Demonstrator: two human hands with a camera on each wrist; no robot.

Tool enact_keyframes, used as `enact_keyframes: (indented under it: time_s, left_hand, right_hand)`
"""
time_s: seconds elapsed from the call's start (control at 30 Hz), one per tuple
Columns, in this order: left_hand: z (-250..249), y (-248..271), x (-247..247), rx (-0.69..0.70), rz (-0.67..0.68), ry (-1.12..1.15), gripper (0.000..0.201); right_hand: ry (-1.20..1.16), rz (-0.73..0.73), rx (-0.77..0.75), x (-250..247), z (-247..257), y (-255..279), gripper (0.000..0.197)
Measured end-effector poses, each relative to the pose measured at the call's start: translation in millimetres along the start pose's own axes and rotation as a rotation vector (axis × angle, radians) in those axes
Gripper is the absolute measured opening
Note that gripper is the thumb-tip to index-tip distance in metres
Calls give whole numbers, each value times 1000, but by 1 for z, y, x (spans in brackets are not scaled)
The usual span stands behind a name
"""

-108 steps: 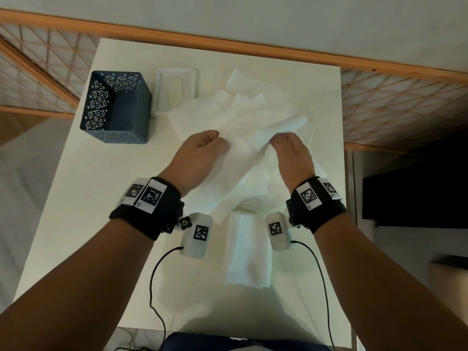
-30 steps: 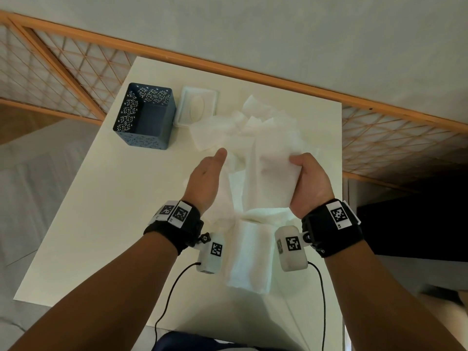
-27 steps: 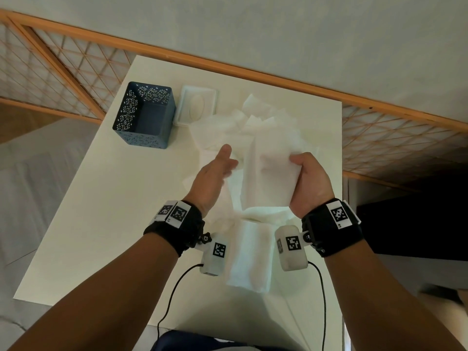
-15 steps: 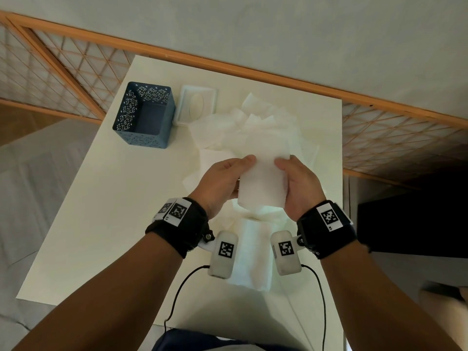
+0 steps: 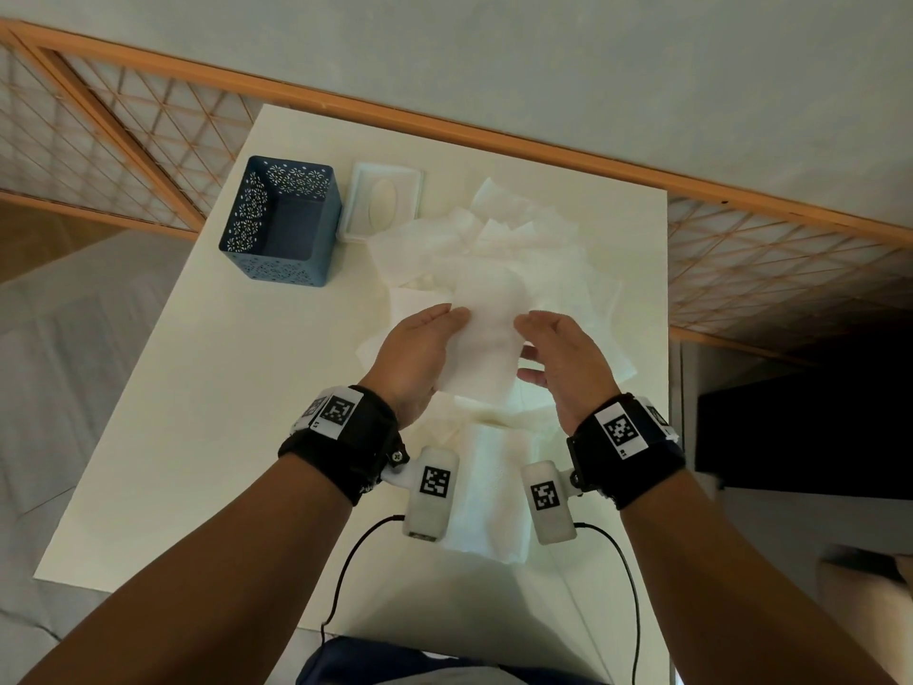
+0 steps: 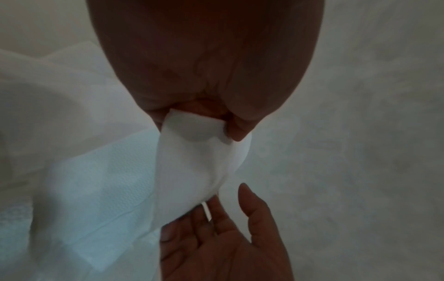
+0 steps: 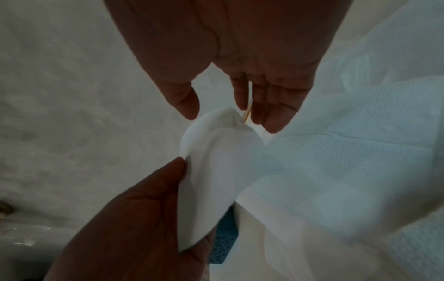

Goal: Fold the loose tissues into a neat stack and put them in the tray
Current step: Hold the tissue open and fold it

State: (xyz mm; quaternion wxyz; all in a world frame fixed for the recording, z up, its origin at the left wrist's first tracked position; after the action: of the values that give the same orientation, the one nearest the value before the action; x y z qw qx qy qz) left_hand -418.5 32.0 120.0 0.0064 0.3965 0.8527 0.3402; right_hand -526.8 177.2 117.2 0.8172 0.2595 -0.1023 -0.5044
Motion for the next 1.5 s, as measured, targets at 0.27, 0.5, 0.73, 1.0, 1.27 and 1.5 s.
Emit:
enact_keyframes:
  time_s: [0.27, 0.5, 0.73, 1.0, 1.27, 1.5]
  left_hand:
    - [9, 7, -5, -17, 96, 17, 27]
    - [56, 14, -30, 33, 29, -573, 15]
    - [113, 28, -38, 0, 29, -742, 20]
    - [150, 35, -43, 13, -72, -830, 19]
    - [156, 30, -39, 10, -152, -902, 17]
    - [152, 27, -40, -53, -149, -937, 23]
  right_hand:
    - [-27, 147, 3, -3, -16, 7, 23]
    - [335, 102, 35, -31, -60, 37, 26]
    - [625, 84, 1, -46, -125, 65, 23]
    - [646, 3, 105, -44, -153, 72, 31]
    - [689, -45, 146, -40, -157, 63, 26]
    - [736, -47, 184, -34, -155, 56, 27]
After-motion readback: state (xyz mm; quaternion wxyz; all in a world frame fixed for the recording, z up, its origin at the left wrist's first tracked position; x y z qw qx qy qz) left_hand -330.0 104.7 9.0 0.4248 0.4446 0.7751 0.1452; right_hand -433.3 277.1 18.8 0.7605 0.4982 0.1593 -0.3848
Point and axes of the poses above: each hand's wrist, its own y-axis away from the middle knuckle, its own x-axis out of the palm, z = x × y, the point moved 1 cm from there along -y, towards the middle knuckle, and after that the axes turned 4 degrees about -z, right-handed, at the moved point
